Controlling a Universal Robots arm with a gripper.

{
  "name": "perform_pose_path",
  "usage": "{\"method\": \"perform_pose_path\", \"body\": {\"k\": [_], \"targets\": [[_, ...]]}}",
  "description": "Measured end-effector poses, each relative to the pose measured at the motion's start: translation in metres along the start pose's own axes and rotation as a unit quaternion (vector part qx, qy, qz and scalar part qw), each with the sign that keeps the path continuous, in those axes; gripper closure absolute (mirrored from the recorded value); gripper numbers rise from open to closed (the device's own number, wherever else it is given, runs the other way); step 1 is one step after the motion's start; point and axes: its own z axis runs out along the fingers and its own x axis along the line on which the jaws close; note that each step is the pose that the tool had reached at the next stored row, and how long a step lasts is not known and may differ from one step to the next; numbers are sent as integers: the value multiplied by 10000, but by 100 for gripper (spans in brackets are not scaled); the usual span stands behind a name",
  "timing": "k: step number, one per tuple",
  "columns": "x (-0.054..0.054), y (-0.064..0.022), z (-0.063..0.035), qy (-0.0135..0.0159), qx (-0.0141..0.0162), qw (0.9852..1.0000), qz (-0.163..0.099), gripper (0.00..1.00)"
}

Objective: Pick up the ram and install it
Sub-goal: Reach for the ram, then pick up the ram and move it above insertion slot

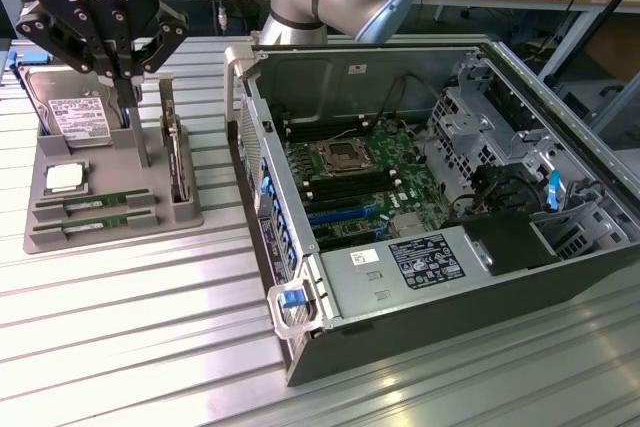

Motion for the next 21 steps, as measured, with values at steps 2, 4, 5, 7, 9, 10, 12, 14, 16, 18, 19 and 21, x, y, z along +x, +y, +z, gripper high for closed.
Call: {"method": "perform_pose_path", "body": {"k": [2,4,5,7,9,10,12,14,16,18,19,21], "targets": [[26,-2,0,0,0,10000,0,89],[61,-5,-1,0,0,10000,0,89],[73,-6,-1,0,0,10000,0,89],[124,-9,-3,0,0,10000,0,89],[171,-13,-4,0,0,10000,0,89],[178,-14,-4,0,0,10000,0,89],[179,-13,-4,0,0,10000,0,89],[180,-14,-4,0,0,10000,0,89],[180,-14,-4,0,0,10000,0,89],[180,-13,-4,2,-1,10000,-37,89],[180,-13,-4,4,-2,10000,-95,89],[180,-13,-4,9,-5,9998,-210,89]]}}
